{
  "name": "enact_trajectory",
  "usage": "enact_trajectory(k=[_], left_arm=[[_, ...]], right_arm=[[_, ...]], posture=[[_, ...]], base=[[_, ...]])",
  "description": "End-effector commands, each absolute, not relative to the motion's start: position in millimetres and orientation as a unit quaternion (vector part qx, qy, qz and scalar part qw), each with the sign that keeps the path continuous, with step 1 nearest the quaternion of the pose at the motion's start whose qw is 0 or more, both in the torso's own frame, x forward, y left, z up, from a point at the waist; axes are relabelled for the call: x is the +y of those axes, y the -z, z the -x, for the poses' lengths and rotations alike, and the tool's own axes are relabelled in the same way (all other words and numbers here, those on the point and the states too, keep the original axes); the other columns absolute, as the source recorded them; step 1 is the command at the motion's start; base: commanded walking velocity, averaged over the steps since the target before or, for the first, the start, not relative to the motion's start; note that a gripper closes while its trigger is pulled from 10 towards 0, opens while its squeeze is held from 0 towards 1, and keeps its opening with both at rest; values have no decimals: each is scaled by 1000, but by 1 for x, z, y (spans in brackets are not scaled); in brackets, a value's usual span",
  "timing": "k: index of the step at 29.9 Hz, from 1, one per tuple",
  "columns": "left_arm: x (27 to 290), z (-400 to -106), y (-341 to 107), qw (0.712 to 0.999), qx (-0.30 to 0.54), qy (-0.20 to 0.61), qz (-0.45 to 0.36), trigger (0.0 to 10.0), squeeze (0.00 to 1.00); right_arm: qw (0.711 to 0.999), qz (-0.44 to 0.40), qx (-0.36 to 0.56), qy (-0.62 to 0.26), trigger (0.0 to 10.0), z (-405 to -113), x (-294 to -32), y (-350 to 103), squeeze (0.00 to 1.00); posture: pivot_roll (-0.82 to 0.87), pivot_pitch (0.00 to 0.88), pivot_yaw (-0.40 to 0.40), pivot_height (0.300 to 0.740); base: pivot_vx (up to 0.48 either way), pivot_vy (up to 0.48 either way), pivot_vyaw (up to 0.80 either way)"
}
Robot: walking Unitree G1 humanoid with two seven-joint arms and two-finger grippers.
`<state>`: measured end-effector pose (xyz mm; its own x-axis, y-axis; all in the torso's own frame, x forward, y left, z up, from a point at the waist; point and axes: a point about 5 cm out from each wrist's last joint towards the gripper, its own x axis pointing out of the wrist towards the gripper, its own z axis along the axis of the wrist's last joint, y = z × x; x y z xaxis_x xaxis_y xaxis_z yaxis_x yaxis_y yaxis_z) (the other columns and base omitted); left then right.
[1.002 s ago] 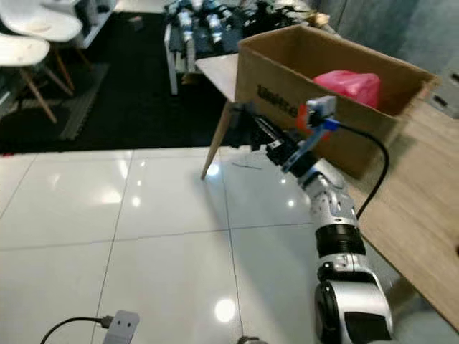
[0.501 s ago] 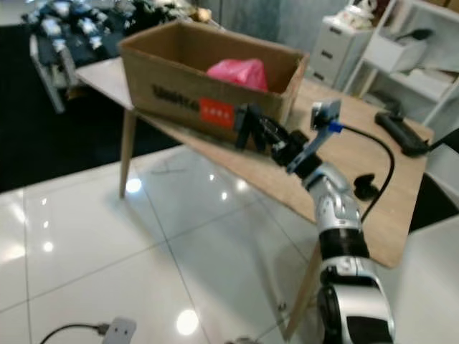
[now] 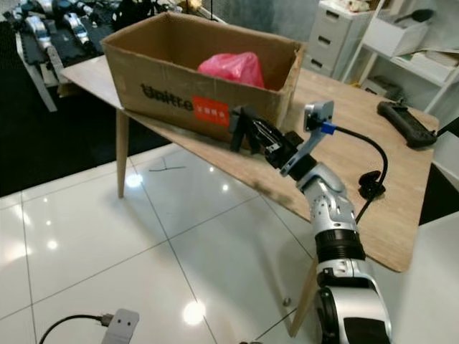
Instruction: Picking trash to rubbish bin
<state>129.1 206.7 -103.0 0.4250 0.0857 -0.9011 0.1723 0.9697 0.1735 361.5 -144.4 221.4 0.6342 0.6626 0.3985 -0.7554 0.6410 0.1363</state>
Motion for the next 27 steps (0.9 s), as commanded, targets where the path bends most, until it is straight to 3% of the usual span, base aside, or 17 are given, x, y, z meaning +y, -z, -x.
enact_trajectory(k=[1,11,18,23,27], left_arm=[[203,-108,110,814,566,41,-122,10000,0],[203,-109,110,814,568,42,-112,10000,0],[203,-111,109,818,564,39,-107,10000,0],[205,-114,108,828,555,9,-83,10000,0],[208,-118,106,835,547,-11,-65,10000,0]], right_arm=[[889,-140,-158,-407,10000,-357,-143,-219,0],[864,-136,-148,-461,10000,-348,-116,-213,0],[840,-149,-167,-495,10000,-341,-113,-224,0],[773,-198,-223,-559,10000,-320,-118,-251,0],[752,-195,-238,-583,10000,-310,-120,-259,0]], posture=[[73,94,-64,740],[68,89,-68,740],[70,84,-71,740],[71,87,-68,740],[68,90,-68,740]], base=[[0,0,0],[0,0,0],[155,0,0],[295,0,0],[301,0,0]])
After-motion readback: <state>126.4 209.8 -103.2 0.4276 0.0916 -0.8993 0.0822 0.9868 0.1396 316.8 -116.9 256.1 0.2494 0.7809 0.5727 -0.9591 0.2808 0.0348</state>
